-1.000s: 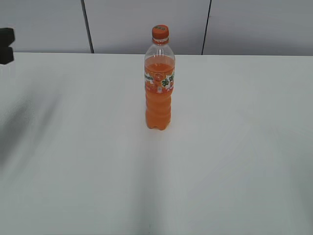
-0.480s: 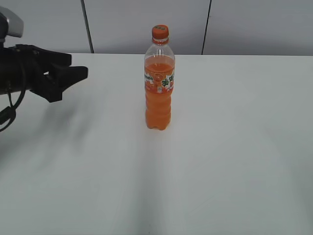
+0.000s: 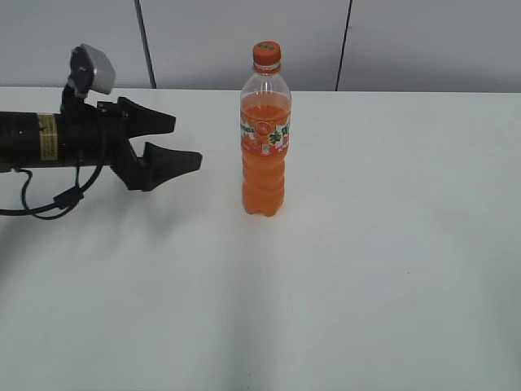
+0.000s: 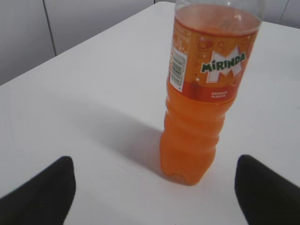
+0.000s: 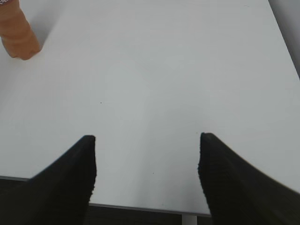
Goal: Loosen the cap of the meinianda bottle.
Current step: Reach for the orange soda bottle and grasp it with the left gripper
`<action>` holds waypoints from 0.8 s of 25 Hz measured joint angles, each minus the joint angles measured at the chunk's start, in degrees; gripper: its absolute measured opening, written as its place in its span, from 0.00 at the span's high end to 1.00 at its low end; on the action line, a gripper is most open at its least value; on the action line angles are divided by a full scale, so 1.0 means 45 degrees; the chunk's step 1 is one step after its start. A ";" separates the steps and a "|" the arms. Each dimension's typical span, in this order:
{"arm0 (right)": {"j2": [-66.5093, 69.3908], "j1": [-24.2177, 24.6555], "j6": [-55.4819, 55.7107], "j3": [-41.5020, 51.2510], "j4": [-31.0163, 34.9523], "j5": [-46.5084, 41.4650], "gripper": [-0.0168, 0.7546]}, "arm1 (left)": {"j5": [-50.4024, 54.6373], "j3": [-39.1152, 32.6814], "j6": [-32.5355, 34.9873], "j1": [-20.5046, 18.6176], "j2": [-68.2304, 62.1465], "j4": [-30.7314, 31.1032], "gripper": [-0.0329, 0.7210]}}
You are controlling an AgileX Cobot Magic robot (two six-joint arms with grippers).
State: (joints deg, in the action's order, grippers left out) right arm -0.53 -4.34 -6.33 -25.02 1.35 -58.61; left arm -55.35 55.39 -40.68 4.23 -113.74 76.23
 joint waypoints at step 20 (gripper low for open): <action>0.0000 0.0000 0.0000 0.0000 0.0065 0.0000 0.31 | 0.0319 0.2939 -0.0056 0.2564 -0.2931 0.0051 0.15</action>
State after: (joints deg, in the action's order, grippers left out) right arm -0.53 -4.34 -6.33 -25.02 1.64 -58.61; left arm -53.91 68.61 -40.94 15.77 -126.93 76.47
